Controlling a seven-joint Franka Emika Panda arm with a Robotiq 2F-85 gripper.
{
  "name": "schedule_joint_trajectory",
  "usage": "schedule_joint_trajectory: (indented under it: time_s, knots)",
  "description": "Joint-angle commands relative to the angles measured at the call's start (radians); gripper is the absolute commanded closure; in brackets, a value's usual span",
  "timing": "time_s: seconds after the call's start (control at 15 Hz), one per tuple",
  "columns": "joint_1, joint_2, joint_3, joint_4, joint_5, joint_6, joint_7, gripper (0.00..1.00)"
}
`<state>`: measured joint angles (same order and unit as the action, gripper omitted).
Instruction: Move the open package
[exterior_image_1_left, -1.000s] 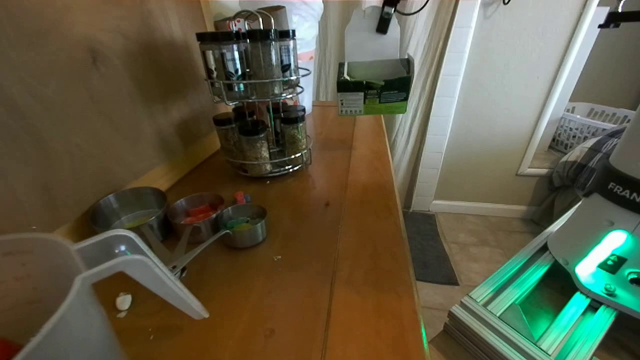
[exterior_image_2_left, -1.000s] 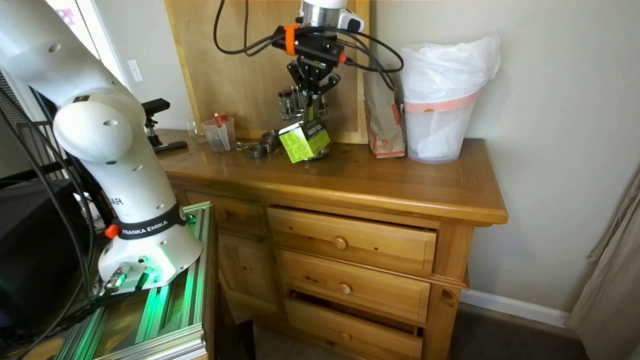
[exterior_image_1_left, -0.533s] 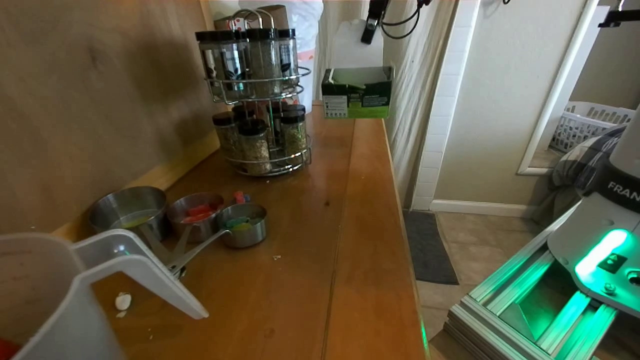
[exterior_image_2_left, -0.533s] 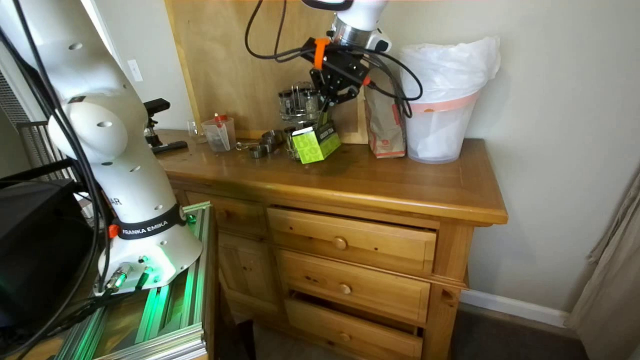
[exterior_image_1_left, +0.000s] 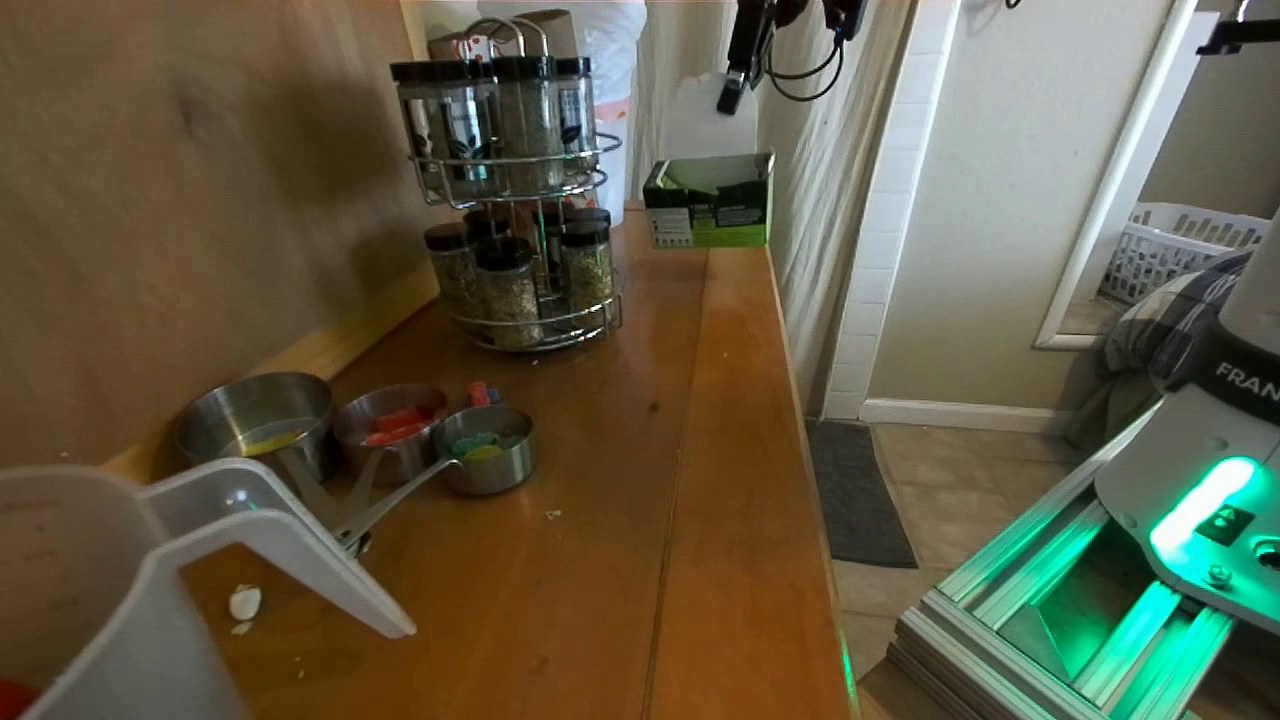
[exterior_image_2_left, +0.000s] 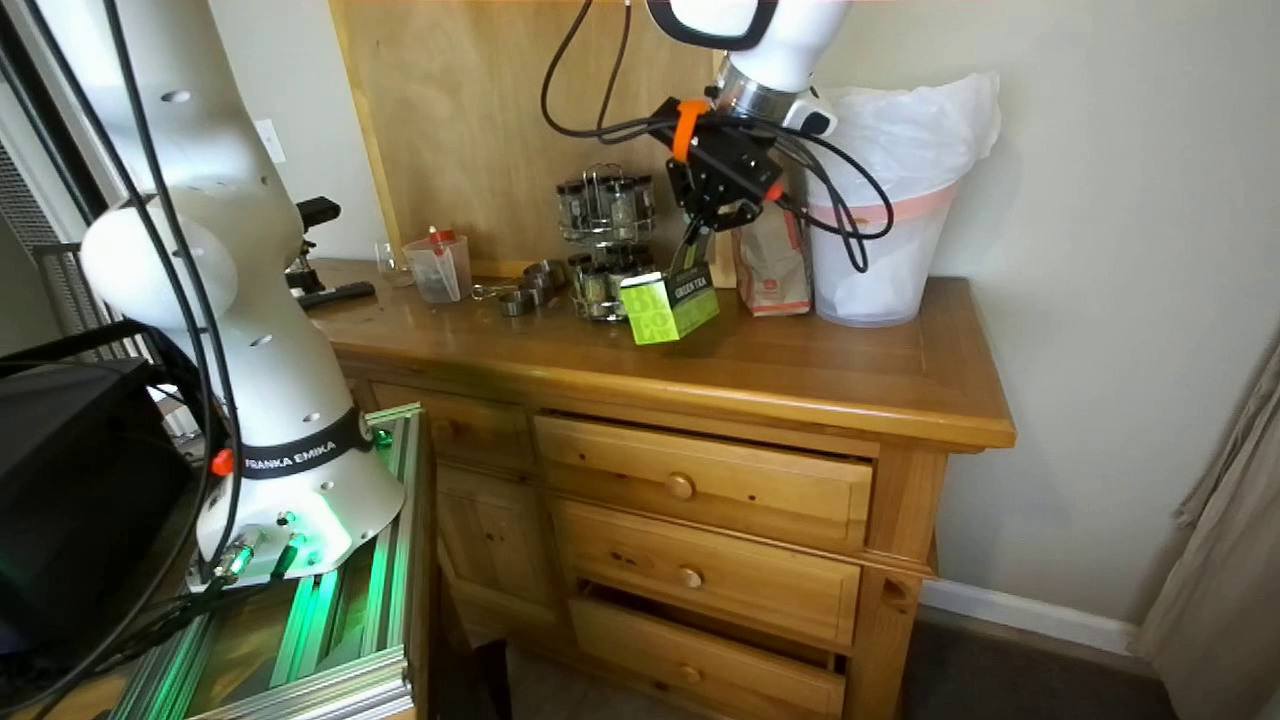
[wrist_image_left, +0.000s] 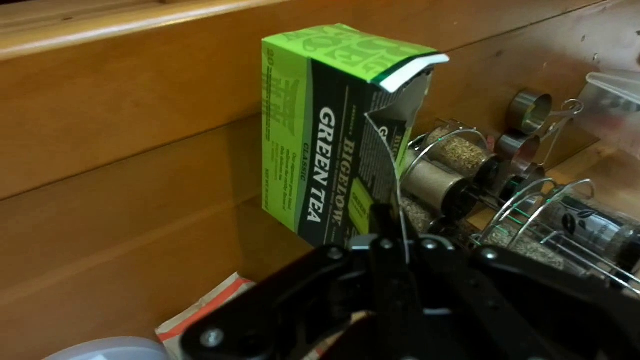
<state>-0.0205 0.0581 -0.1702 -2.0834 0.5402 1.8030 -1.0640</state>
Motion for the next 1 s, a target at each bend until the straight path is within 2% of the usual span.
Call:
schedule_joint_trajectory:
  time_s: [0.0, 0.33, 0.4, 0.47, 0.93]
  knots:
    - [-0.043, 0.062, 0.038, 0.073, 0.022, -0.020, 0.033, 1.00]
    - [-0.065, 0.116, 0.061, 0.124, 0.006, -0.018, 0.061, 1.00]
    - [-0.067, 0.126, 0.067, 0.131, 0.001, -0.013, 0.068, 0.74]
    - [-0.069, 0.134, 0.072, 0.138, 0.000, -0.011, 0.072, 0.73]
    - [-0.076, 0.139, 0.092, 0.159, -0.009, 0.038, 0.107, 0.26]
